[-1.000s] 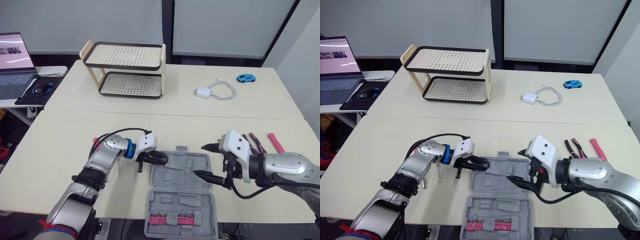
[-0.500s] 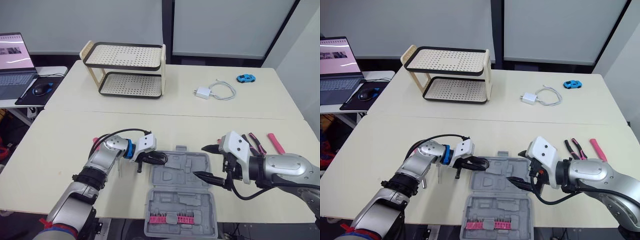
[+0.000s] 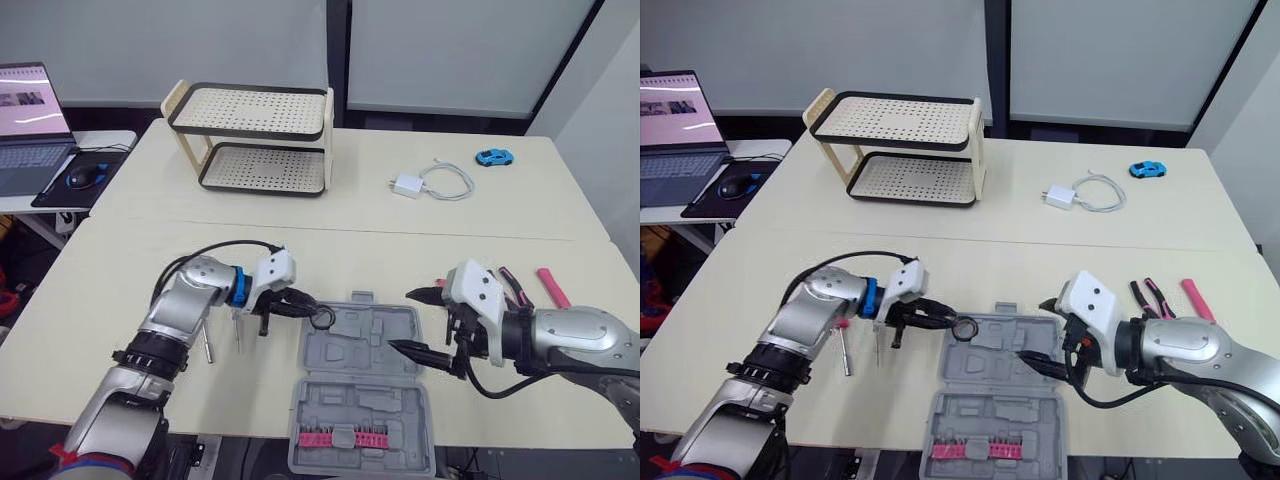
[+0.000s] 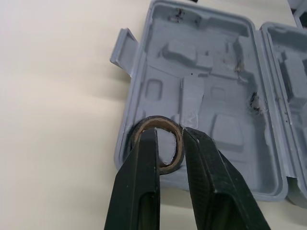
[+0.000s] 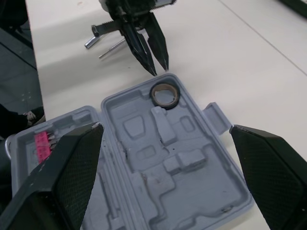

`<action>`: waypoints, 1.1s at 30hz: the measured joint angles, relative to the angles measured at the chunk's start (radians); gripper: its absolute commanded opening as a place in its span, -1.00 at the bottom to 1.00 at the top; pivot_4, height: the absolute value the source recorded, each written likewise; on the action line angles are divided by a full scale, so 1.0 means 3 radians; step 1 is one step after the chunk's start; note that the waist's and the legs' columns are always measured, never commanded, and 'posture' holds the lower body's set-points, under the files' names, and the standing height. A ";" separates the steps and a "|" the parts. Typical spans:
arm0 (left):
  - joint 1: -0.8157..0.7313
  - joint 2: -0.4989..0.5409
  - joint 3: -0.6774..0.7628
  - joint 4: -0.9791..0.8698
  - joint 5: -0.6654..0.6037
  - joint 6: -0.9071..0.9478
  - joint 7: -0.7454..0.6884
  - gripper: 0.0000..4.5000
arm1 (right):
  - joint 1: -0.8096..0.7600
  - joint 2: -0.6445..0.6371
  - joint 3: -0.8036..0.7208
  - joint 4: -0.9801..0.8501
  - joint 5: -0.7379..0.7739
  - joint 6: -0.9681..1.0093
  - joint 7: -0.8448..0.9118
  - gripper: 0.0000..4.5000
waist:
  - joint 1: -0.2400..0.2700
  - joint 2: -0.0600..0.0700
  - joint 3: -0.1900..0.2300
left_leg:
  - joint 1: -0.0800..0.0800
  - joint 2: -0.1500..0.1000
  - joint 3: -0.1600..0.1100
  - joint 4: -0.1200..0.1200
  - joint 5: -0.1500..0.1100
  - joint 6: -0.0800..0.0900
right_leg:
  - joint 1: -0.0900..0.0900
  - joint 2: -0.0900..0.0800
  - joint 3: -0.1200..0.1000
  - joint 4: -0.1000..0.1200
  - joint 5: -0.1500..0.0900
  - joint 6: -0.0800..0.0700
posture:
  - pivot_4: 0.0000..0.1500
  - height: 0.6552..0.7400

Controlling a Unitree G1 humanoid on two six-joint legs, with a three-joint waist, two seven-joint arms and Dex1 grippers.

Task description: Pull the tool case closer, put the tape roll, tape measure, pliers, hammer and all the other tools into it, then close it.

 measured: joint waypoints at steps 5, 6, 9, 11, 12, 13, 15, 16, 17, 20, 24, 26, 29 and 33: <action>0.0262 0.0360 0.0529 -0.0297 -0.0300 0.0193 0.0086 -0.64 | 0.0591 -0.0154 -0.0521 0.0059 -0.0309 -0.0292 0.0104 1.00 | 0.0005 0.0002 0.0001 | 0.0000 0.0001 0.0001 -0.0006 0.0000 0.0000 | 0.0004 -0.0001 -0.0001 -0.0013 -0.0001 -0.0001 | 1.00 0.88; 0.0366 0.0428 0.0651 -0.0363 -0.0339 0.0246 0.0137 -0.64 | 0.0743 -0.0162 -0.0664 0.0080 -0.0390 -0.0372 0.0146 1.00 | 0.0004 0.0003 0.0001 | 0.0000 0.0001 0.0001 -0.0007 0.0000 0.0000 | 0.0005 -0.0001 -0.0001 -0.0016 -0.0001 -0.0001 | 1.00 0.88; 0.0811 0.0665 0.1051 -0.0541 -0.0454 0.0394 0.0295 -0.46 | 0.1262 -0.0153 -0.1187 0.0200 -0.0642 -0.0671 0.0334 1.00 | 0.0007 0.0004 0.0002 | 0.0002 0.0001 0.0001 -0.0010 -0.0001 0.0000 | 0.0010 -0.0003 -0.0002 -0.0022 -0.0001 -0.0001 | 1.00 0.88; 0.1135 0.0800 0.1324 -0.0590 -0.0508 0.0444 0.0371 -0.24 | 0.1568 -0.0104 -0.1518 0.0323 -0.0806 -0.0856 0.0477 1.00 | 0.0012 0.0005 0.0003 | 0.0006 0.0001 0.0002 -0.0012 -0.0001 0.0000 | 0.0015 -0.0005 -0.0003 -0.0024 -0.0001 -0.0002 | 1.00 0.88; 0.1293 0.0848 0.1465 -0.0617 -0.0534 0.0470 0.0396 -0.11 | 0.1714 -0.0068 -0.1670 0.0385 -0.0888 -0.0953 0.0546 1.00 | 0.0017 0.0005 0.0003 | 0.0009 0.0001 0.0003 -0.0012 -0.0001 0.0000 | 0.0018 -0.0006 -0.0003 -0.0024 -0.0002 -0.0002 | 1.00 0.88; 0.1494 0.0904 0.1628 -0.0614 -0.0571 0.0481 0.0424 0.05 | 0.1878 -0.0024 -0.1820 0.0476 -0.0980 -0.1075 0.0628 1.00 | 0.0021 0.0005 0.0003 | 0.0012 0.0001 0.0004 -0.0013 -0.0001 -0.0001 | 0.0021 -0.0006 -0.0003 -0.0024 -0.0002 -0.0002 | 1.00 0.88; 0.1808 0.0969 0.1880 -0.0575 -0.0577 0.0468 0.0442 0.33 | 0.2106 0.0018 -0.2003 0.0644 -0.1135 -0.1255 0.0754 1.00 | 0.0027 0.0007 0.0004 | 0.0016 0.0001 0.0006 -0.0013 -0.0001 -0.0001 | 0.0023 -0.0007 -0.0002 -0.0024 -0.0003 -0.0003 | 1.00 0.88; 0.1929 0.0986 0.1970 -0.0529 -0.0576 0.0463 0.0448 0.49 | 0.2192 0.0044 -0.2067 0.0724 -0.1194 -0.1332 0.0805 1.00 | 0.0028 0.0008 0.0005 | 0.0018 0.0001 0.0006 -0.0013 -0.0001 -0.0001 | 0.0025 -0.0007 -0.0002 -0.0024 -0.0004 -0.0004 | 1.00 0.88; 0.2067 0.0990 0.2064 -0.0496 -0.0577 0.0447 0.0456 0.62 | 0.2288 0.0085 -0.2134 0.0804 -0.1256 -0.1425 0.0862 1.00 | 0.0028 0.0009 0.0005 | 0.0018 0.0001 0.0007 -0.0013 -0.0001 -0.0001 | 0.0025 -0.0007 -0.0002 -0.0024 -0.0004 -0.0005 | 1.00 0.88; 0.2483 0.0990 0.2269 -0.0383 -0.0572 0.0366 0.0472 0.98 | 0.2565 0.0195 -0.2319 0.1053 -0.1373 -0.1642 0.1053 1.00 | 0.0027 0.0009 0.0004 | 0.0020 0.0003 0.0006 -0.0014 -0.0001 -0.0001 | 0.0026 -0.0007 -0.0003 -0.0024 -0.0006 -0.0007 | 1.00 0.88; 0.2777 0.0945 0.2415 -0.0320 -0.0570 0.0277 0.0560 0.98 | 0.2764 0.0282 -0.2524 0.1418 -0.1453 -0.1853 0.1233 1.00 | 0.0029 0.0011 0.0003 | 0.0020 0.0002 0.0010 -0.0015 -0.0001 -0.0001 | 0.0027 -0.0011 -0.0002 -0.0025 -0.0007 -0.0009 | 1.00 0.88; 0.2857 0.0905 0.2434 -0.0319 -0.0574 0.0249 0.0613 0.98 | 0.2823 0.0289 -0.2591 0.1582 -0.1500 -0.1945 0.1301 1.00 | 0.0030 0.0012 0.0002 | 0.0021 0.0002 0.0011 -0.0017 -0.0002 -0.0002 | 0.0026 -0.0012 -0.0002 -0.0025 -0.0007 -0.0009 | 1.00 0.88; 0.2957 0.0831 0.2468 -0.0342 -0.0582 0.0246 0.0679 0.98 | 0.2869 0.0288 -0.2636 0.1720 -0.1557 -0.2036 0.1372 1.00 | 0.0029 0.0012 -0.0001 | 0.0026 0.0003 0.0014 -0.0025 -0.0002 -0.0002 | 0.0026 -0.0012 -0.0002 -0.0025 -0.0009 -0.0012 | 1.00 0.88; 0.3056 0.0799 0.2508 -0.0383 -0.0593 0.0233 0.0724 0.98 | 0.2858 0.0277 -0.2635 0.1781 -0.1562 -0.2059 0.1424 1.00 | 0.0026 0.0012 -0.0002 | 0.0037 0.0003 0.0022 -0.0042 -0.0001 -0.0002 | 0.0027 -0.0014 0.0003 -0.0025 -0.0010 -0.0015 | 1.00 0.88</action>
